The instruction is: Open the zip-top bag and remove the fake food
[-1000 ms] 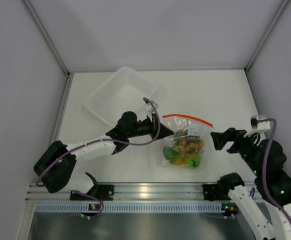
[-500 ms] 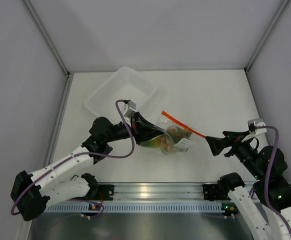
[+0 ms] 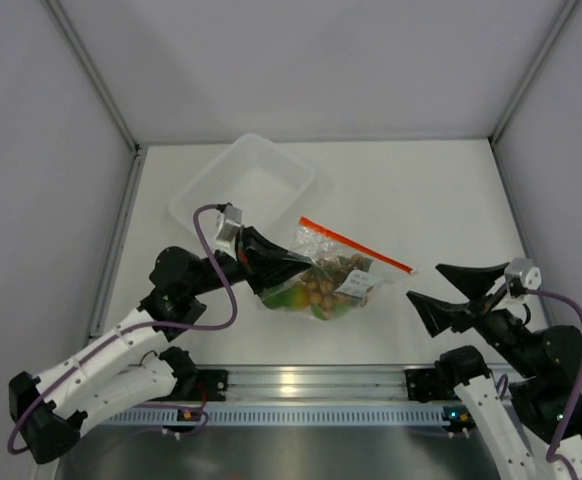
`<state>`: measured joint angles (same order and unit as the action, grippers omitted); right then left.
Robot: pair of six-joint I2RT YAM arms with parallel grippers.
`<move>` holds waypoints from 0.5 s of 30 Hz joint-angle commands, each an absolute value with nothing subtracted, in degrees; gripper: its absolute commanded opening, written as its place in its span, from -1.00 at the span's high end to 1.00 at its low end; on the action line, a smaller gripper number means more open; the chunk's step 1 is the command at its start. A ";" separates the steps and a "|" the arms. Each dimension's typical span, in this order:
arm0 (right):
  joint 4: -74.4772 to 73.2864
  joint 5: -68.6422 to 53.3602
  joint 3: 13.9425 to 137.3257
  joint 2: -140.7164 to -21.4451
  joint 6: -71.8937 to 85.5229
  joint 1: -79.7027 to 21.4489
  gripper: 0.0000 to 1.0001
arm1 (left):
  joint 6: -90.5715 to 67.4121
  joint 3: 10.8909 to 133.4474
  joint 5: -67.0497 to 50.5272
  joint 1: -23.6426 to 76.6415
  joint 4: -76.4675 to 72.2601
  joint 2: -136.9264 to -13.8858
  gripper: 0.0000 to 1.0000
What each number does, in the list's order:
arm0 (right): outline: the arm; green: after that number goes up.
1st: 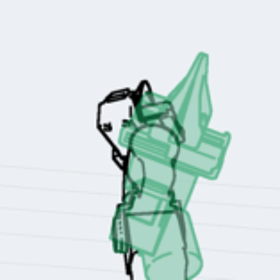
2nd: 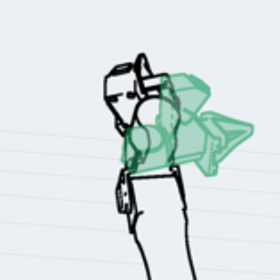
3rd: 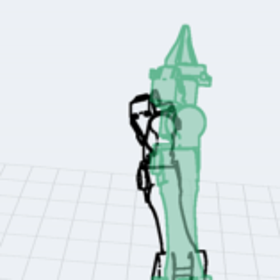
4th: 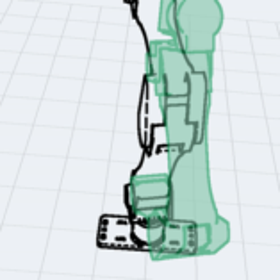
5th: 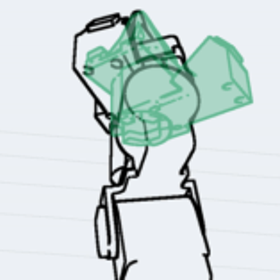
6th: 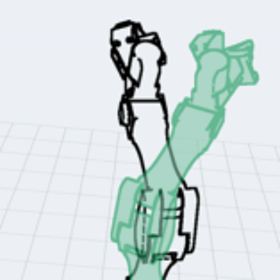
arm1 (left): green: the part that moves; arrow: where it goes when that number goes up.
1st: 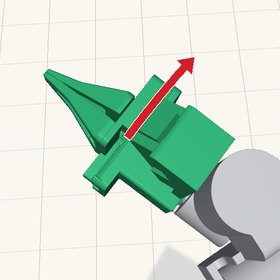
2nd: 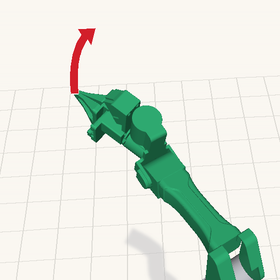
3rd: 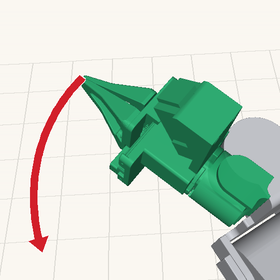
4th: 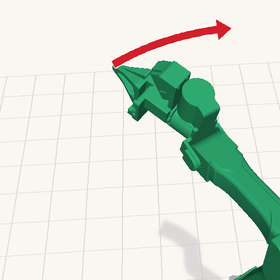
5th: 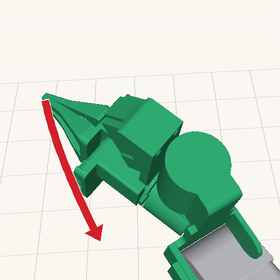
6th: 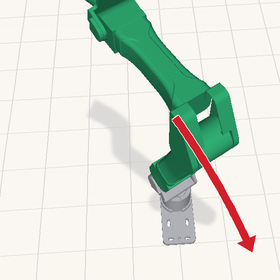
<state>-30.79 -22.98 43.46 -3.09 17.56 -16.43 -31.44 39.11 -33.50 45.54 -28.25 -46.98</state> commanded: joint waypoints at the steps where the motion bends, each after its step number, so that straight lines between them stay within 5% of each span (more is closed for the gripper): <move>1: -26.11 -26.35 42.02 -3.08 17.40 -15.91 -0.89 | -32.70 41.22 -30.94 45.62 -30.94 -43.78 1.00; 15: -0.54 -37.32 26.99 -4.03 23.37 -16.00 -0.77 | -35.42 42.63 -30.06 45.62 -31.03 -39.99 1.00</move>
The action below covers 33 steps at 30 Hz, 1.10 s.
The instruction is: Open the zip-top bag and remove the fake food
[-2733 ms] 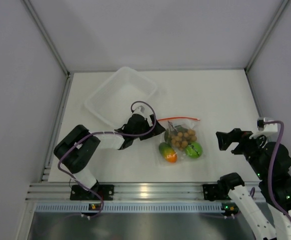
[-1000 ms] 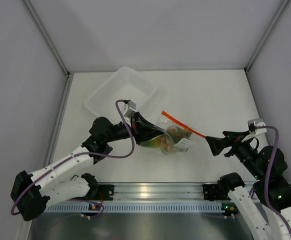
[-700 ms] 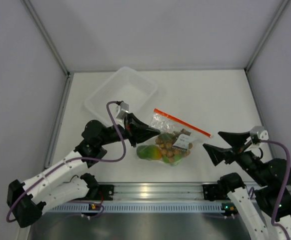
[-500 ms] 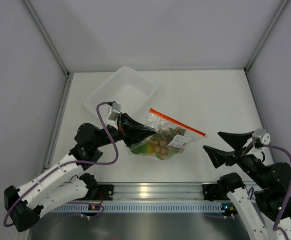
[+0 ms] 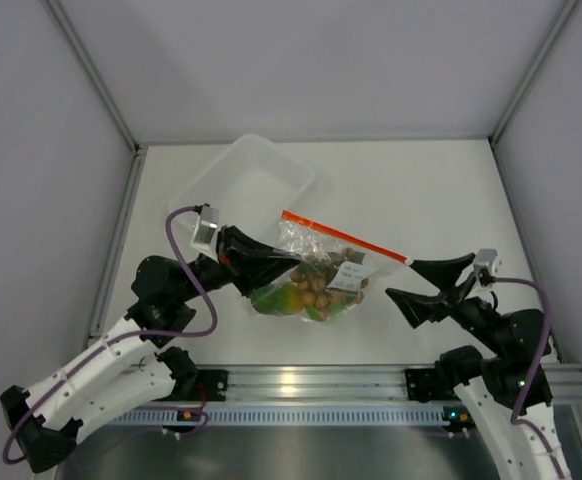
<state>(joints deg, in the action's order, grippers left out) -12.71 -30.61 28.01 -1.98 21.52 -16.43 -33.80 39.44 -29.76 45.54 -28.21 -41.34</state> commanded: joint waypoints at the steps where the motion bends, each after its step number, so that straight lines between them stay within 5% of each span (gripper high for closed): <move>1: 6.96 -38.57 25.07 -5.70 25.73 -16.00 -0.66 | -35.68 42.71 -30.32 45.62 -31.03 -39.82 1.00; 10: 32.77 -44.65 19.07 -9.67 34.98 -15.91 -0.33 | -38.05 42.72 -30.76 45.62 -31.03 -38.50 1.00; 15: 40.93 -45.70 18.11 -10.98 37.88 -16.00 -0.33 | -38.76 42.27 -30.41 45.62 -31.03 -38.15 1.00; 18: 44.29 -46.23 17.40 -11.69 39.90 -16.00 -0.08 | -38.94 42.19 -29.89 45.70 -31.03 -37.97 1.00; 22: 45.35 -47.72 17.49 -12.13 40.61 -15.91 0.25 | -38.85 42.10 -28.83 45.62 -31.03 -37.53 1.00; 33: 41.57 -46.67 16.35 -10.20 40.78 -16.00 0.47 | -38.76 39.99 -22.33 45.62 -31.03 -35.68 1.00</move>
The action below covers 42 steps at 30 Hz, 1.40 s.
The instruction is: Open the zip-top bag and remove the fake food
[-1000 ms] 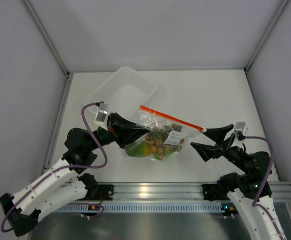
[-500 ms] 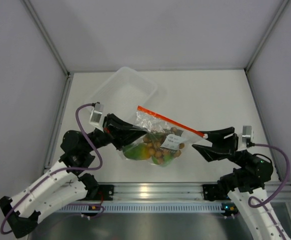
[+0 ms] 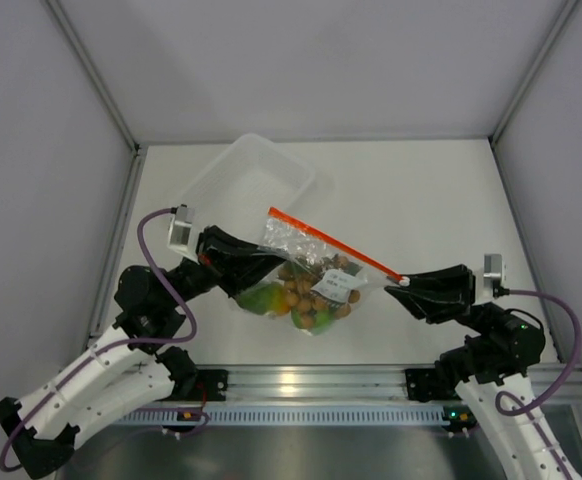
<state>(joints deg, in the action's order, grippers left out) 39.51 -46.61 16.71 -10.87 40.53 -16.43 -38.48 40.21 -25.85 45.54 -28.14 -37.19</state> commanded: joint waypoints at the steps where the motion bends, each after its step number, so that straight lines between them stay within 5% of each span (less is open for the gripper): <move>1: 41.66 -46.58 16.35 -10.11 40.96 -16.00 0.59 | -38.67 39.99 -22.24 45.62 -31.11 -35.60 1.00; 7: 38.68 -45.53 18.89 -10.11 39.29 -16.00 0.98 | -39.02 39.73 -23.47 45.62 -31.03 -35.95 1.00; 12: 29.30 -43.77 24.06 -10.72 32.38 -16.00 1.00 | -37.62 38.41 -23.73 45.62 -30.94 -35.86 1.00; 18: 1.96 -46.57 35.93 -17.99 18.12 -16.00 1.00 | -29.45 37.79 -19.79 45.62 -22.95 -35.42 -0.36; 24: -4.48 -46.39 40.86 -23.28 16.09 -16.00 1.00 | -26.02 36.91 -14.60 45.70 -20.22 -35.16 -0.86; 29: -6.41 -48.78 41.22 -26.36 15.39 -16.17 1.00 | -21.27 36.74 -10.64 45.70 -18.37 -35.15 -0.96; 37: -16.07 -47.47 44.12 -31.64 8.62 -18.72 1.00 | -15.83 46.92 -32.41 45.70 -18.28 -56.05 -0.93; 42: -19.42 -44.65 45.79 -33.66 6.33 -20.30 1.00 | -13.10 51.67 -35.85 46.49 -18.28 -65.63 -0.86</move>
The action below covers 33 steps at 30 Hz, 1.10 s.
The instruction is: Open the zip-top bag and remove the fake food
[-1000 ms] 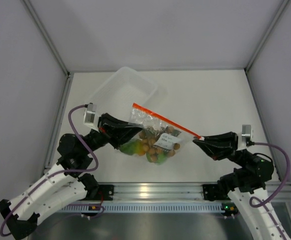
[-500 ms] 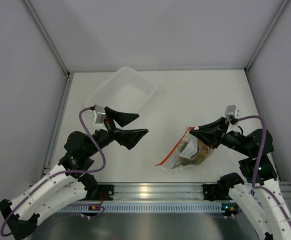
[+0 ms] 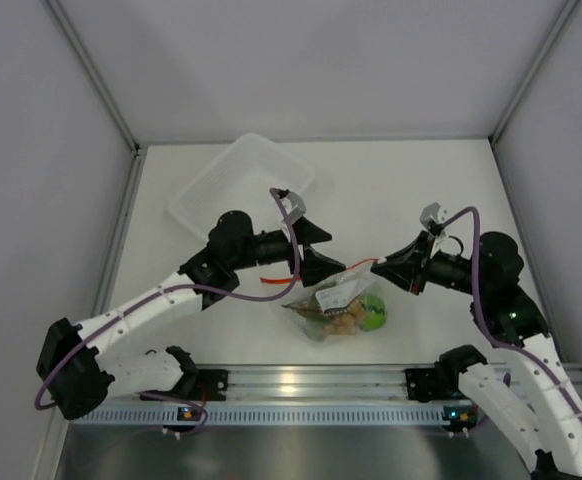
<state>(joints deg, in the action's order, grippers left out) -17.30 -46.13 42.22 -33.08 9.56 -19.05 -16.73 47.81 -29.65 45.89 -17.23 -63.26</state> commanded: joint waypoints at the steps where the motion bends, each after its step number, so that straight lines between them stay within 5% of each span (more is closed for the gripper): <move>1: -19.60 -44.21 45.79 -33.92 6.33 -20.30 1.00 | -12.05 52.11 -37.16 46.76 -17.85 -66.52 -0.86; 10: -21.01 -40.96 45.97 -35.68 6.50 -21.36 1.00 | -9.93 53.88 -40.69 48.16 -16.17 -71.72 -0.80; 15: -21.36 -38.42 45.62 -37.87 7.11 -21.62 1.00 | -10.20 53.88 -36.66 48.34 -16.17 -70.75 -0.97; 23: -19.26 -38.40 45.62 -37.80 8.44 -21.97 1.00 | -6.07 54.84 -26.83 51.23 -11.80 -69.87 -0.88; 26: -17.67 -40.34 45.18 -36.13 9.40 -21.97 1.00 | -2.99 56.86 -21.03 53.95 -6.79 -72.41 -0.58; 29: -16.61 -42.27 45.18 -35.51 9.58 -21.97 1.00 | -2.28 57.83 -19.52 55.02 -5.63 -74.17 -0.06; 30: -16.18 -42.54 45.00 -35.16 9.58 -21.97 1.00 | -2.37 57.83 -19.42 55.02 -5.71 -74.27 0.42; 33: -15.56 -42.71 44.13 -34.46 9.32 -21.97 1.00 | -3.16 58.01 -20.04 55.02 -5.71 -73.83 1.00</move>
